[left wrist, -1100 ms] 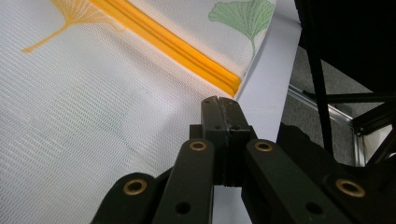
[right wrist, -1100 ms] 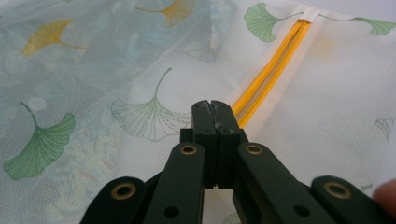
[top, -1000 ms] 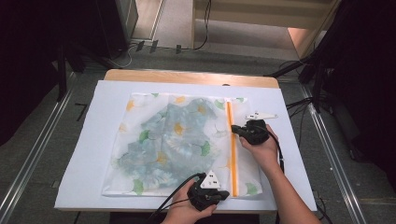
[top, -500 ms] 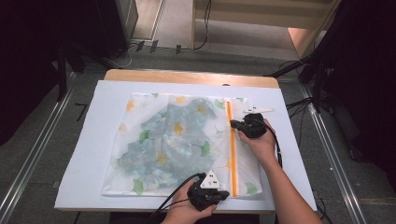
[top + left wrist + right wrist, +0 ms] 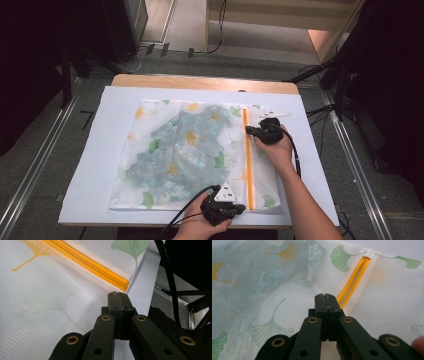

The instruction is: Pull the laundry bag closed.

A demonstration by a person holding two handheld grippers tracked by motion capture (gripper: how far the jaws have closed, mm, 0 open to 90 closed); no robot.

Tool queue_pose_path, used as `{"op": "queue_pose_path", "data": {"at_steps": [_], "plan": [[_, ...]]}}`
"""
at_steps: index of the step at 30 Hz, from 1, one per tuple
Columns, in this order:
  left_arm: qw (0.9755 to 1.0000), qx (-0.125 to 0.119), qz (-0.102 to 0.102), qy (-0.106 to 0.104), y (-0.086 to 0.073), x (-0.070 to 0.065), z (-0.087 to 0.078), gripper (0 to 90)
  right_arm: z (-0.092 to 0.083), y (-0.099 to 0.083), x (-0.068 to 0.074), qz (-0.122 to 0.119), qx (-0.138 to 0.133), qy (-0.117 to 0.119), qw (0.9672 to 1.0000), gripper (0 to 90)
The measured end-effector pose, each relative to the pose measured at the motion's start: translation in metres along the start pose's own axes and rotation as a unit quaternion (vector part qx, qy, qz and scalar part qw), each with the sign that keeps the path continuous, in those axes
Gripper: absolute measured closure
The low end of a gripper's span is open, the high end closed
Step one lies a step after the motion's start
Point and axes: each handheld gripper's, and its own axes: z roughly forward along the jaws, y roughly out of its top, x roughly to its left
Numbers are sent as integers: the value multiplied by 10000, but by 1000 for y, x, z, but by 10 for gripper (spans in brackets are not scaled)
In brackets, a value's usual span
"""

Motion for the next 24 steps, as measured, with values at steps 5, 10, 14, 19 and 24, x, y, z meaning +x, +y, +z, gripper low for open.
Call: {"op": "queue_pose_path", "data": {"at_steps": [5, 10, 14, 19, 24], "plan": [[10000, 3, -5, -2, 0, 0, 0, 900, 3, 2, -3, 37, -22, -6, 10000, 900], [10000, 1, -10, -1, 0, 0, 0, 900, 5, 4, -7, 56, -30, -40, 10000, 900], [10000, 8, -17, -11, 0, 0, 0, 900, 9, 7, -12, 41, 27, -86, 10000, 900], [10000, 24, -32, -23, 0, 1, 0, 900, 14, 13, -15, 93, -10, -82, 9999, 900], [10000, 21, -65, -41, 0, 1, 0, 900, 20, 16, -22, 193, -22, -95, 9998, 900]]}}
